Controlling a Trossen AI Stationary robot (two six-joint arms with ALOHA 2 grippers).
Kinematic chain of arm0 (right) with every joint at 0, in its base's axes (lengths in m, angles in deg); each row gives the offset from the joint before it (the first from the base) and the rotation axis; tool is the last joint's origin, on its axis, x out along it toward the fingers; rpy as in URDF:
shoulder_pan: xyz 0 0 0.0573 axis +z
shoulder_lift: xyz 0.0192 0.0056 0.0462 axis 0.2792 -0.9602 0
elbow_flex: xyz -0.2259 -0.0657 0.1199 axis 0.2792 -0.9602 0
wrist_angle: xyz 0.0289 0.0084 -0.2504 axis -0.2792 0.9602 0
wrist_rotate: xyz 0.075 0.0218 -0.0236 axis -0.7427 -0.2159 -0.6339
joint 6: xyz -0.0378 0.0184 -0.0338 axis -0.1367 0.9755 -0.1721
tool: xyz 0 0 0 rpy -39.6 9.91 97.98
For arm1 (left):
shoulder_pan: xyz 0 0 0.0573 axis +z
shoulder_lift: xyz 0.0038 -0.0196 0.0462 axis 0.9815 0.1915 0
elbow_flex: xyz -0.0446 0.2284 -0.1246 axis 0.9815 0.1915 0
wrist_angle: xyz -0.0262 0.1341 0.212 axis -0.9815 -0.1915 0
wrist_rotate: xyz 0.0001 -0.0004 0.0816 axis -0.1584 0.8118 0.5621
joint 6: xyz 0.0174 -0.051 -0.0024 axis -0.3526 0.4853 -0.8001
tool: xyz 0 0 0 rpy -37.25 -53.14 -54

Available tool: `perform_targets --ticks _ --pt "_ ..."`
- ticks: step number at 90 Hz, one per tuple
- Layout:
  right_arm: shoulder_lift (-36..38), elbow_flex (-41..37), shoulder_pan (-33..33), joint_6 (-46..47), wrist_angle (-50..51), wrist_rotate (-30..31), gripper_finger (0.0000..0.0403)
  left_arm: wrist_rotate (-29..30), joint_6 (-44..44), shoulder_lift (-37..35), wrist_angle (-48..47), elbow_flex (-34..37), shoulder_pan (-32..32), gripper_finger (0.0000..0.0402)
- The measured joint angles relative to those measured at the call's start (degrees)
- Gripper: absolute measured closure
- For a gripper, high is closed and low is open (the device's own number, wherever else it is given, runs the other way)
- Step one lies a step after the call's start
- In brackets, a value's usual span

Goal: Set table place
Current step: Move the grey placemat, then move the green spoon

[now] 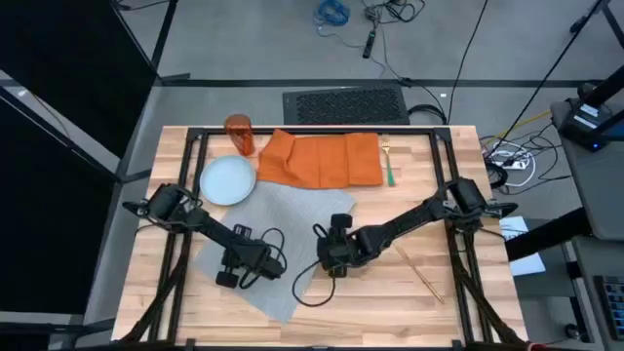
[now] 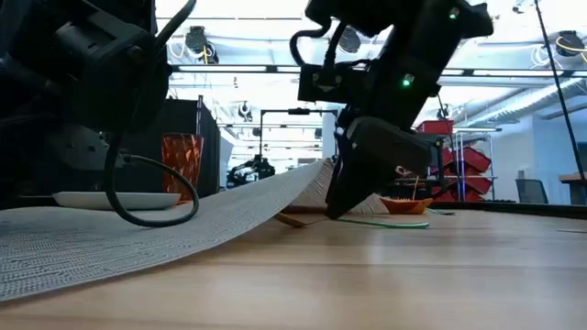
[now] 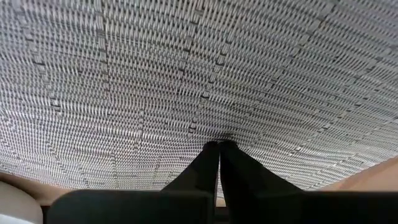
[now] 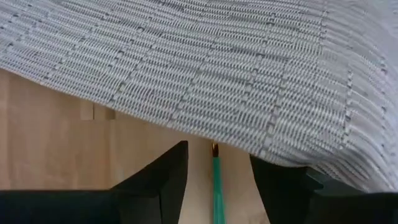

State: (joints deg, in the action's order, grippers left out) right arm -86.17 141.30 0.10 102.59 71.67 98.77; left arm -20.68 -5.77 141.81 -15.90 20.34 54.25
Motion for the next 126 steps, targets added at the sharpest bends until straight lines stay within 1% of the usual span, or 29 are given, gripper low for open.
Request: perform_targets --ticks 16,42,65,76,92,119,126 --pt "0.04 0.02 -0.97 -4.02 -0.48 -3.85 0.0242 0.00 0.00 0.00 0.00 0.00 0.00 0.0402" --pt "0.04 0.12 -1.40 -8.97 -0.27 -6.90 0.0243 0.00 0.01 0.00 0.00 0.00 0.00 0.0402" --pt "0.08 3.25 -5.30 -6.20 6.96 -7.25 0.0243 0.00 0.04 0.00 -0.04 0.00 0.00 0.0402" --pt "0.14 3.28 -7.02 -6.09 8.88 -11.19 0.0243 0.00 0.04 0.00 -0.07 0.00 0.00 0.0402" --pt "-0.10 3.28 -7.31 -6.18 8.47 -14.22 0.0243 0.00 0.04 0.00 -0.07 0.00 -0.02 0.0402" --pt "-0.07 3.28 -7.25 -5.20 8.42 -15.16 0.0243 0.00 -0.93 0.00 -0.09 0.00 0.00 0.0402" --pt "-0.07 4.03 -7.25 -5.17 11.13 -15.57 0.0243 0.00 -0.95 0.00 -0.09 0.00 -0.02 0.0402"
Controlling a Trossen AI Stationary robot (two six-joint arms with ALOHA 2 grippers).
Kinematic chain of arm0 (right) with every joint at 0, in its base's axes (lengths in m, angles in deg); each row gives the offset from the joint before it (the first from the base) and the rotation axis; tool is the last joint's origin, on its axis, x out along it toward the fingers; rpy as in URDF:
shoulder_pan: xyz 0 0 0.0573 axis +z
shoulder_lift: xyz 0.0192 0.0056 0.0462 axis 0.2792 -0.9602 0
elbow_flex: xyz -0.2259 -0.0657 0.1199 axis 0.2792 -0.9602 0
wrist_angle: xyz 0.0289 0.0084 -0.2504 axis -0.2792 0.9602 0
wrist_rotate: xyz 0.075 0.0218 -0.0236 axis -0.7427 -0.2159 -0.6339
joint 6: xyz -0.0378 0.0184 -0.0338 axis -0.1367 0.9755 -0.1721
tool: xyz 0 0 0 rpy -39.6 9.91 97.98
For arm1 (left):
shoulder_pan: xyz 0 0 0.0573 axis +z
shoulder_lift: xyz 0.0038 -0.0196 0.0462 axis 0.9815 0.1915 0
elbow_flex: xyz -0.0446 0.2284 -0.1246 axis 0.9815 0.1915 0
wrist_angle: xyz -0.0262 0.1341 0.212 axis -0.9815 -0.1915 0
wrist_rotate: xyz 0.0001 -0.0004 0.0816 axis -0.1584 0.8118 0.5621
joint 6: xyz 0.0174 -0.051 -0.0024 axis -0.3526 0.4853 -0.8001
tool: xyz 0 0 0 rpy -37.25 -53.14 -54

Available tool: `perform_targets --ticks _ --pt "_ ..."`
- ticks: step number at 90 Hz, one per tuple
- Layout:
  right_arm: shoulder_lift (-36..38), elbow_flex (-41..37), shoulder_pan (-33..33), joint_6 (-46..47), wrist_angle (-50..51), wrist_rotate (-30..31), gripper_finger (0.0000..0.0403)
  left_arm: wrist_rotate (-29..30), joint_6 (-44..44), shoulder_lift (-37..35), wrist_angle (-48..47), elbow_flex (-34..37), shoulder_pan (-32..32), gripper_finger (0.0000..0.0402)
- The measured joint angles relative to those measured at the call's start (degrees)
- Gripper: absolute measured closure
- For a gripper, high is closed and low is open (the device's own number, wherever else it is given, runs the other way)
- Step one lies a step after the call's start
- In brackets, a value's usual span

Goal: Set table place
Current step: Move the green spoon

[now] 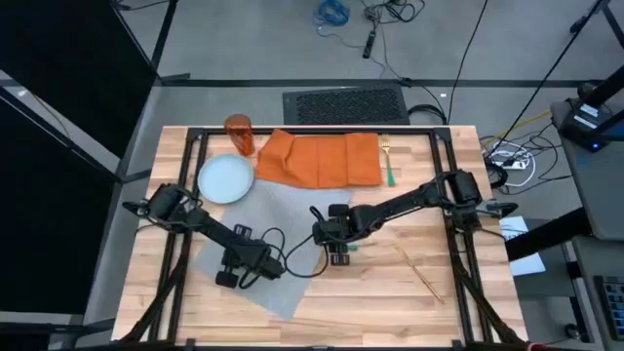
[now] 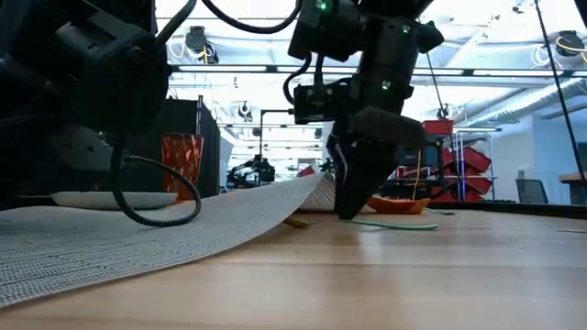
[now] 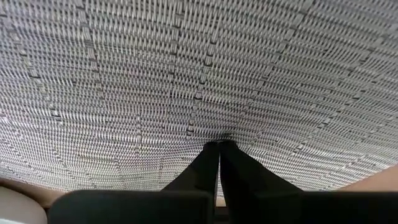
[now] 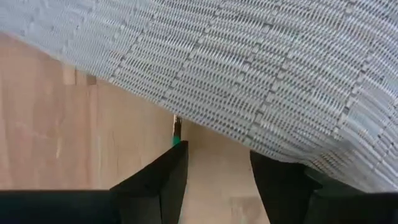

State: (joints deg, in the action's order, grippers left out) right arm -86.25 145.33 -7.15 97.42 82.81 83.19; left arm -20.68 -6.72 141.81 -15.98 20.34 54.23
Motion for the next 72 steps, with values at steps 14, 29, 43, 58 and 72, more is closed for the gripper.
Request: perform_targets --ticks 14,29,43,58,72 --pt "0.00 2.64 -0.78 0.36 2.82 -0.12 0.0243 0.00 -0.01 0.00 0.00 0.00 0.01 0.0402" --pt "0.07 5.02 -0.53 0.56 2.81 -0.48 0.0243 0.00 0.03 0.00 0.00 0.00 0.00 0.0402" --pt "-0.19 5.08 0.38 2.21 1.94 -1.88 0.0243 0.02 0.05 0.00 0.00 0.00 -0.04 0.0402" --pt "-0.28 4.93 0.89 3.57 1.22 -1.97 0.0243 0.09 0.05 0.00 0.00 0.00 -0.04 0.0402" --pt "-0.48 4.89 0.85 4.30 1.04 -2.15 0.0243 0.13 0.08 0.00 0.00 0.00 -0.04 0.0402"
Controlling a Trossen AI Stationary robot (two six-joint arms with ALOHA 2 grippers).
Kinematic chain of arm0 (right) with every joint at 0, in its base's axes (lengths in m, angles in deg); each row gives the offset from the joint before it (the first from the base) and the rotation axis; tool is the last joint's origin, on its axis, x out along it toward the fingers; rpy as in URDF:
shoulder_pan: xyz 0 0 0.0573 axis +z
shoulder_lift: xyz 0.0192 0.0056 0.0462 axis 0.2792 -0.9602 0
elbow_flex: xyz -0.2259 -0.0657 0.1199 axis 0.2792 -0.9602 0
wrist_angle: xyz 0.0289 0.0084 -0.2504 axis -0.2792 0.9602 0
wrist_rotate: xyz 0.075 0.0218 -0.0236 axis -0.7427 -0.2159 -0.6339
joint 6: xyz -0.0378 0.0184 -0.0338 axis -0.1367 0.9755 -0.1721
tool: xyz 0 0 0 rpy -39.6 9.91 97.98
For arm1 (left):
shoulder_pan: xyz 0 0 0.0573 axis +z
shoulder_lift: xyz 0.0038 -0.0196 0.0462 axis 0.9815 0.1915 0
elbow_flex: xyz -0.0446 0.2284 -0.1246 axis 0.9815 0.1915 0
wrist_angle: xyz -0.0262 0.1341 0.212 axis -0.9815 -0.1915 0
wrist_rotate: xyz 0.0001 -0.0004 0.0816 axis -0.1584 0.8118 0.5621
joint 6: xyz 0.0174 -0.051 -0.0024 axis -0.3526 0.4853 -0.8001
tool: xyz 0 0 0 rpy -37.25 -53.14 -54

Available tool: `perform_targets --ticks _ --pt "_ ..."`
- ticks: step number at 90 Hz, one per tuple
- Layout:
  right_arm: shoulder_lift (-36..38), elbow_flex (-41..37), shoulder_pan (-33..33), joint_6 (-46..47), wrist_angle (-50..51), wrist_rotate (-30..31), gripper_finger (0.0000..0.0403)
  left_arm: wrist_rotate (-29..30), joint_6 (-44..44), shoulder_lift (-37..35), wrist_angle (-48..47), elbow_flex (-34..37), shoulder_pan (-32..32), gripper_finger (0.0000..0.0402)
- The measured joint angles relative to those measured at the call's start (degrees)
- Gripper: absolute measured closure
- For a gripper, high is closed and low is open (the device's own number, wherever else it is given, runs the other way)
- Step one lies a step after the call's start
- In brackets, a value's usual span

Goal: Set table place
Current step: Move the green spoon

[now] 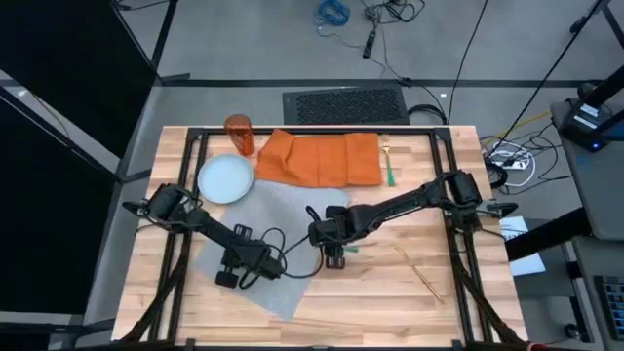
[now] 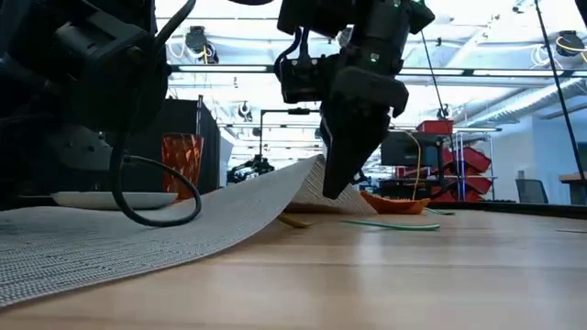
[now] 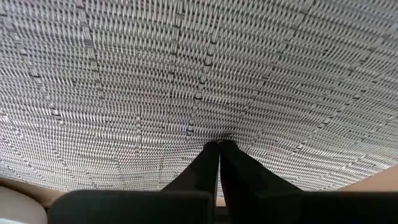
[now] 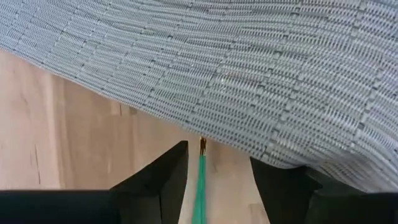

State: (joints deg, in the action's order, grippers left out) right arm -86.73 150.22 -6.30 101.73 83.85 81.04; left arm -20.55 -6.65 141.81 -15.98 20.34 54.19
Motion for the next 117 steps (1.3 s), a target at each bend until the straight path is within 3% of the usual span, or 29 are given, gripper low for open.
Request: perform_targets --ticks 22,40,74,117 --pt "-4.99 0.16 0.11 0.20 -1.73 -3.92 0.0243 0.11 0.03 0.00 0.00 0.00 -0.01 0.0402" --pt "-5.65 0.15 -0.12 0.21 -2.36 -3.70 0.0252 0.17 0.00 0.00 0.02 0.02 -0.02 0.0402" --pt "-5.82 0.09 -0.17 -1.96 -2.14 -4.60 0.0394 0.30 -0.04 0.00 0.02 0.02 -0.02 0.0402" --pt "-5.86 0.13 -0.15 6.55 0.70 -4.15 0.0402 0.33 -0.09 0.00 0.02 0.02 -0.02 0.0402"
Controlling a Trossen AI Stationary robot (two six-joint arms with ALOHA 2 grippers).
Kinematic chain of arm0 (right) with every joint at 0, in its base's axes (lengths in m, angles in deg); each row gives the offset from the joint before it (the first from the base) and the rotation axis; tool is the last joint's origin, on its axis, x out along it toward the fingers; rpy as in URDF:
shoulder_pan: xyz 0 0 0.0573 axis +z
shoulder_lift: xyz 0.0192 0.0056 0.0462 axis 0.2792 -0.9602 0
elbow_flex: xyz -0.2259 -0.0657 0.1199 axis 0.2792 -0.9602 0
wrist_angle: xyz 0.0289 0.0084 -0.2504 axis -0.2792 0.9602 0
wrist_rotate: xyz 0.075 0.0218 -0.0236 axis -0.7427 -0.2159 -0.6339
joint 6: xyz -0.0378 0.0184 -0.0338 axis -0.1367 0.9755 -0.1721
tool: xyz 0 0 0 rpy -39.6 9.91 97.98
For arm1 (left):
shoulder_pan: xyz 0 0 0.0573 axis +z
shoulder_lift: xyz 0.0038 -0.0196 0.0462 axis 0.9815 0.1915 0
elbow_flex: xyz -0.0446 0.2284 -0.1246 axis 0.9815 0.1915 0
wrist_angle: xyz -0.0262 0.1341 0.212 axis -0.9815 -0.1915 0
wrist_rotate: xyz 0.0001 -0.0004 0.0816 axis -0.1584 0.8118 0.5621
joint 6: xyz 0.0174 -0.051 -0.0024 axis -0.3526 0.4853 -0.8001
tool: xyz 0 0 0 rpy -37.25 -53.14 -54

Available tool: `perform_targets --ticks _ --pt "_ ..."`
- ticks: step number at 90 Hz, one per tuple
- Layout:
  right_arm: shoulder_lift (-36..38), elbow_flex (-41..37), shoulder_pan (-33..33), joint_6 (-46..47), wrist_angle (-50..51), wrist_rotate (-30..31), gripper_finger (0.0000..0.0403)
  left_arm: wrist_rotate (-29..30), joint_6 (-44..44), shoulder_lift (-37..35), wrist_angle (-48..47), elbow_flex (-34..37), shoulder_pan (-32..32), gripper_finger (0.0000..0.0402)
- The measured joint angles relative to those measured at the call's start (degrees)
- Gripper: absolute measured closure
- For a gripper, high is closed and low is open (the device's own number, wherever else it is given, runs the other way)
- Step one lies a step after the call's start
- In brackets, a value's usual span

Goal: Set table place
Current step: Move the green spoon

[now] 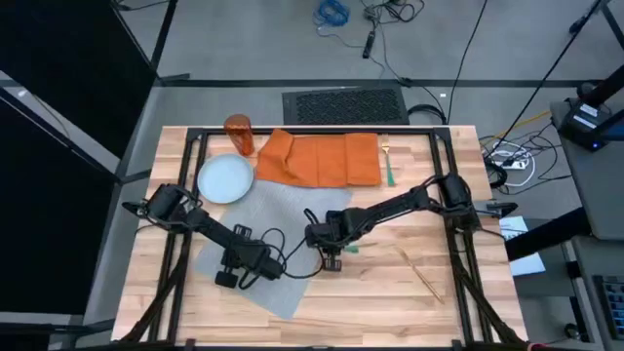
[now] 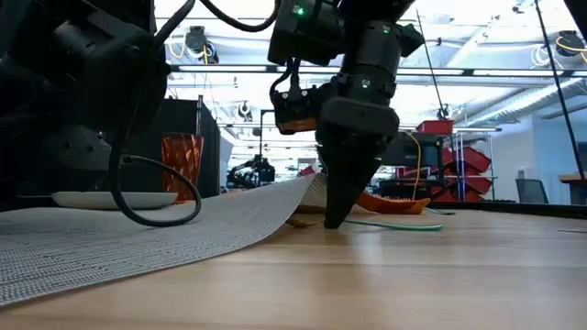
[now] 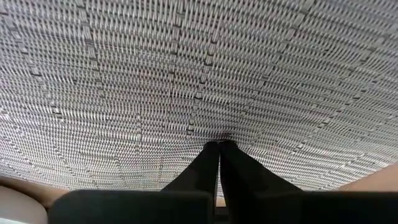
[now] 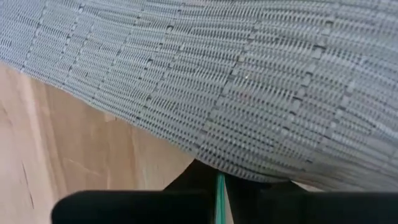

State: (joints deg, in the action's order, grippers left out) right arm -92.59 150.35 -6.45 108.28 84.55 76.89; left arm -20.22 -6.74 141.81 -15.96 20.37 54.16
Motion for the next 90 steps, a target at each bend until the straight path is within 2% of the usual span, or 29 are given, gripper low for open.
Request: perform_targets --ticks 32,50,67,82,90 --pt "0.02 0.02 0.13 7.44 3.06 1.53 0.0403 0.04 -0.02 0.00 0.00 0.00 0.00 0.0402" --pt "1.98 -1.19 0.52 8.49 6.13 5.91 0.0403 1.92 -0.10 -0.23 -0.04 -0.02 0.56 0.0402" --pt "10.86 -12.40 -2.59 12.20 4.86 8.36 0.0403 2.81 -0.02 -0.22 -0.35 -0.41 1.40 0.0402" --pt "21.43 -26.36 -4.87 18.57 -4.64 8.34 0.0403 3.15 -0.04 -0.22 -0.35 -0.52 1.45 0.0402" --pt "25.80 -31.28 -5.87 21.58 -7.48 8.44 0.0403 3.15 -0.27 -0.22 -0.36 -0.57 1.49 0.0402"
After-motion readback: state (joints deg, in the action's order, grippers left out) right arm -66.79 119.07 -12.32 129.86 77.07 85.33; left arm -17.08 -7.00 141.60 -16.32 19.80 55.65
